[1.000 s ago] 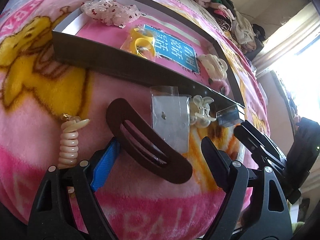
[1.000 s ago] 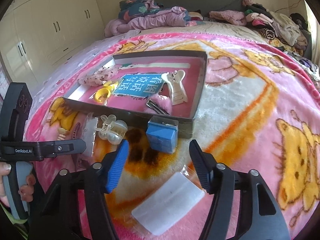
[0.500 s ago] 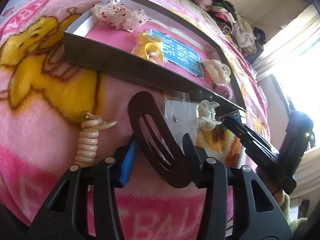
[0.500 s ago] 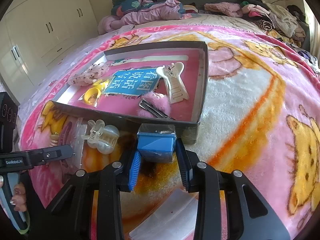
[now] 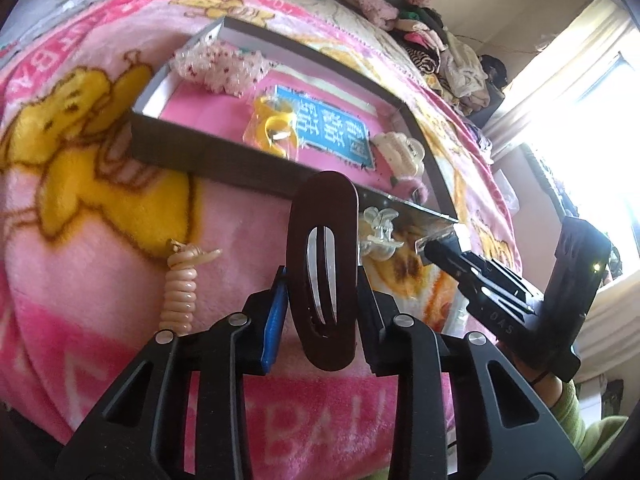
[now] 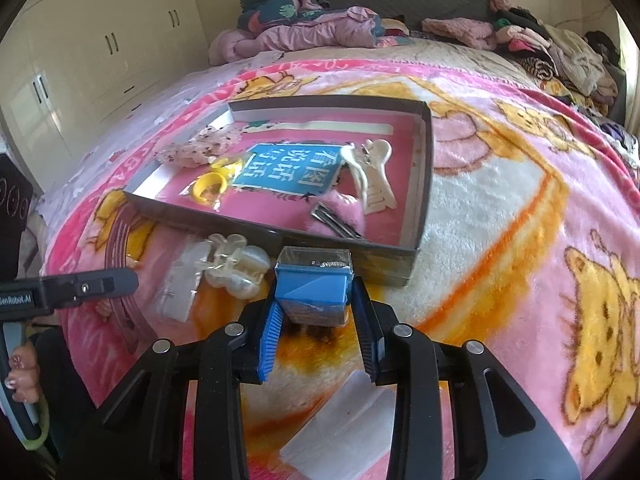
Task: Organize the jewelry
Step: 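Carry the brown clip with the left gripper while the right gripper carries the blue box over the tray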
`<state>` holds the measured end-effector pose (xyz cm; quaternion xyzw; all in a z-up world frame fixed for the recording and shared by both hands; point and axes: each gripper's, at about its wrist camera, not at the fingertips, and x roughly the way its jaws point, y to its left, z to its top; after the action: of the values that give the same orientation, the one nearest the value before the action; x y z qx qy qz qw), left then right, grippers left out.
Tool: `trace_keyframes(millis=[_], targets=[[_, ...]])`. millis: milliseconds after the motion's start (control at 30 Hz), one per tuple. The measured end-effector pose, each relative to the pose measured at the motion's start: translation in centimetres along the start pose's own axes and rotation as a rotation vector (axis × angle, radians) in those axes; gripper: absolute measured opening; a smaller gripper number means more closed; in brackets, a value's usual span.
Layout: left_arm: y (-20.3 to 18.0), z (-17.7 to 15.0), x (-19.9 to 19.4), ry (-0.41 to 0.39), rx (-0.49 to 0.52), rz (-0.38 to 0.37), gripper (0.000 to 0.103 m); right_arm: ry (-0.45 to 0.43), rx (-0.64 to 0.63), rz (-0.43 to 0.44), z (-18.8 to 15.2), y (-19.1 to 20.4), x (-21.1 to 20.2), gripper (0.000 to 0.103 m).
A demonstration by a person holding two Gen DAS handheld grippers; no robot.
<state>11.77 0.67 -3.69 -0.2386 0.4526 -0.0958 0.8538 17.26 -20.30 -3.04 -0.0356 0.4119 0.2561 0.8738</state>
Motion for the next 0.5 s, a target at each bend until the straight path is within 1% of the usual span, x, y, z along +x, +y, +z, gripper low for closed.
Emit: trace_keyframes(millis=[267, 500], targets=[[0.0, 1.2, -1.7, -0.048, 0.020, 0.012, 0.024, -0.017, -0.038, 0.010, 0.8, 1.9, -1.1, 0.032], [0.5, 2.8, -3.2, -0.087, 0.043, 0.040, 0.024, -0.031, -0.061, 0.028, 2.1, 3.5, -1.4, 0.032]])
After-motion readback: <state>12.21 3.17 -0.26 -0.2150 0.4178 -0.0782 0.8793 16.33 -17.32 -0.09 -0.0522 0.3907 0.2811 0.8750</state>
